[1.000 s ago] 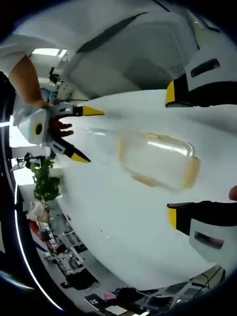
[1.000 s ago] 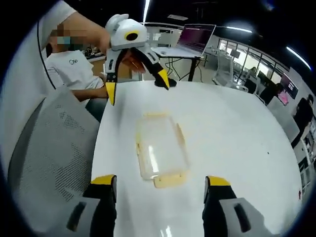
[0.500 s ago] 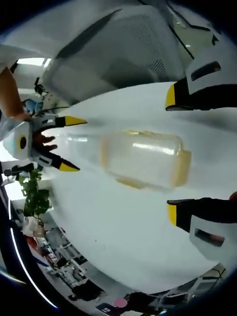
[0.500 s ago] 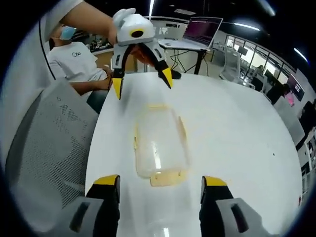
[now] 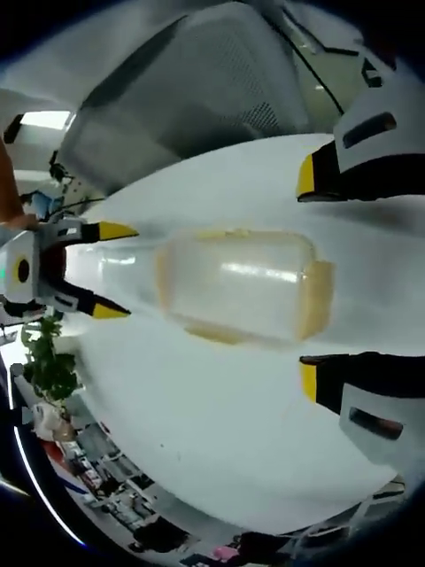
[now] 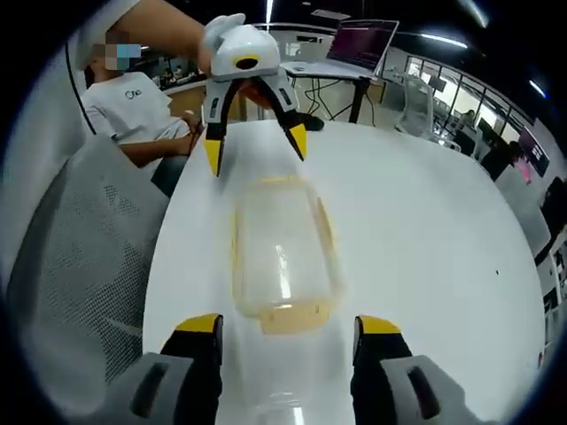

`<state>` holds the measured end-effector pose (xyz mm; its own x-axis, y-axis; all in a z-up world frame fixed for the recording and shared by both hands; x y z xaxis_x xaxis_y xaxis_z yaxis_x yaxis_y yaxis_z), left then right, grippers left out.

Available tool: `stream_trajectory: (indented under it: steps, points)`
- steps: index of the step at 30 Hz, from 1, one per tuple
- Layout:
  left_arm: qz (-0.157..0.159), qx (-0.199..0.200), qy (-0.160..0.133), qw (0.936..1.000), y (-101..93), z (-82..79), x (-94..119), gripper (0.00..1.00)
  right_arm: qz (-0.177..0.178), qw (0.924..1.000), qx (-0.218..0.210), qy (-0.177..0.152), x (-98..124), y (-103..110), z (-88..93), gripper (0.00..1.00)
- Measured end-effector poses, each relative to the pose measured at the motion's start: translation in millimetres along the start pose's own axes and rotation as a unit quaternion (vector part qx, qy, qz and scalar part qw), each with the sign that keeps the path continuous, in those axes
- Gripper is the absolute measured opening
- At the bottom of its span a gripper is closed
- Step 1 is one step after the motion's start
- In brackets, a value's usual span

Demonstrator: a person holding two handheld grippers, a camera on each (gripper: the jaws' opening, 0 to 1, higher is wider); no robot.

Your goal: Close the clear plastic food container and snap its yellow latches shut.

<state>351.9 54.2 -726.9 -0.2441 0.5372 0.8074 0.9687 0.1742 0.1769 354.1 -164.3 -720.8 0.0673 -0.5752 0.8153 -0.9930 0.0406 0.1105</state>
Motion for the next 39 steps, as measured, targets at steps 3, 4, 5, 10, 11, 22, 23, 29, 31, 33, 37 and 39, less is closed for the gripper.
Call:
stream_trajectory:
  steps: [3,4,5,10,11,22,23,29,31,33,37,39]
  points:
    - [0.002,-0.003,0.005,1.0,-0.2,3.6,-2.9,0.68,-0.008,1.0,0.003,0.002,-4.5,1.0,-0.6,0.57]
    - [0.003,-0.007,0.009,0.9999,-0.1,5.2,-3.6,0.67,-0.008,0.9999,0.008,0.007,-6.5,0.5,0.0,0.57]
    - [0.004,-0.01,0.012,0.9999,0.3,6.7,-4.5,0.67,-0.008,0.9999,0.011,0.01,-7.8,0.1,0.5,0.57]
    - [0.008,-0.009,0.01,0.9999,2.1,6.9,-6.2,0.66,-0.012,0.9995,0.021,0.021,-12.3,-2.4,3.3,0.54]
    - [0.01,-0.008,0.012,0.9999,2.2,7.4,-6.8,0.65,-0.013,0.9994,0.023,0.024,-13.1,-3.2,4.0,0.54]
    - [0.019,-0.015,0.018,0.9995,4.5,12.0,-13.4,0.62,-0.017,0.999,0.026,0.033,-19.2,-8.4,4.8,0.51]
    - [0.019,-0.015,0.019,0.9995,5.3,12.3,-14.0,0.62,-0.017,0.9989,0.027,0.033,-19.6,-8.6,4.6,0.51]
    - [0.022,-0.018,0.022,0.9994,9.7,15.8,-17.9,0.6,-0.019,0.9986,0.029,0.04,-21.9,-12.3,5.6,0.5]
    - [0.025,-0.019,0.024,0.9992,10.3,16.5,-18.9,0.59,-0.021,0.9986,0.028,0.04,-22.4,-12.5,5.6,0.49]
    - [0.025,-0.019,0.025,0.9992,10.6,16.7,-19.9,0.58,-0.022,0.9985,0.031,0.041,-22.9,-12.7,5.8,0.48]
    - [0.032,-0.028,0.026,0.9987,9.1,17.5,-21.9,0.56,-0.027,0.9984,0.028,0.041,-25.5,-11.8,5.9,0.48]
    - [0.036,-0.029,0.027,0.9986,8.4,17.7,-22.5,0.55,-0.027,0.9979,0.035,0.047,-27.8,-11.8,6.9,0.48]
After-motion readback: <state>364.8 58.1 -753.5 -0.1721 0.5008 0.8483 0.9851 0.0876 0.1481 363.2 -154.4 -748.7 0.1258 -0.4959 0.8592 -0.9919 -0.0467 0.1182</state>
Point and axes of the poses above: the point that each gripper's makers call its tool centre point, and the gripper's own axes: x roughly backward along the fingers, y roughly to its left, z roughly out of its underside, the point moved 5 cm from there along x, roughly backward along the fingers, and after that the axes turned 9 degrees about -z, right-handed, at the moved point
